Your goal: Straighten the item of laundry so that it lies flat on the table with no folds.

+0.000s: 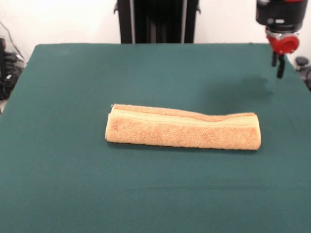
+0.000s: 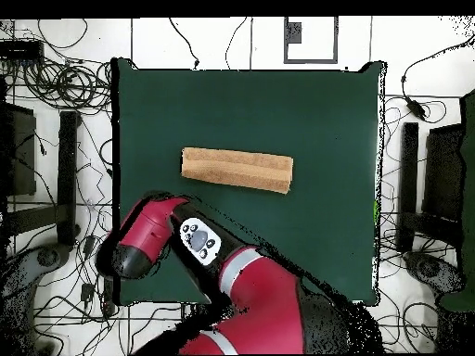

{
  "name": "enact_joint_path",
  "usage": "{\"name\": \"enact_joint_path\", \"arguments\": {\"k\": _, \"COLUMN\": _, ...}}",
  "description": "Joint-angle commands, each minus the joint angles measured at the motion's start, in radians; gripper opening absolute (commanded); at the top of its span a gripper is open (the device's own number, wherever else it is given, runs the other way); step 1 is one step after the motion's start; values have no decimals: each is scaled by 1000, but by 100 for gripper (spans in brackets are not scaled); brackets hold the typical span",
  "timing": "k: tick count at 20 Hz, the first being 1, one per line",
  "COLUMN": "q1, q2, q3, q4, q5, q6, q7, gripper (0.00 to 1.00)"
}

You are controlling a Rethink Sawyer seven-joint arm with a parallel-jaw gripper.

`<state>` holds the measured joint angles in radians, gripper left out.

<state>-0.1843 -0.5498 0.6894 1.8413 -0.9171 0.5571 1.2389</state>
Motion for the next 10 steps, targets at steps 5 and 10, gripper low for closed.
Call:
{"name": "enact_joint_path", "arguments": {"k": 5, "q1": -27, "q2": -10, "q3": 26, "q4": -32, "q5": 70, "q6": 48, "q7": -4, "gripper": 100}}
{"name": "enact_joint_path", "arguments": {"k": 10, "q1": -56, "q2": -1, "q3": 59, "q4": -62, "q5": 94, "q6": 101, "q7": -116, "gripper": 100}}
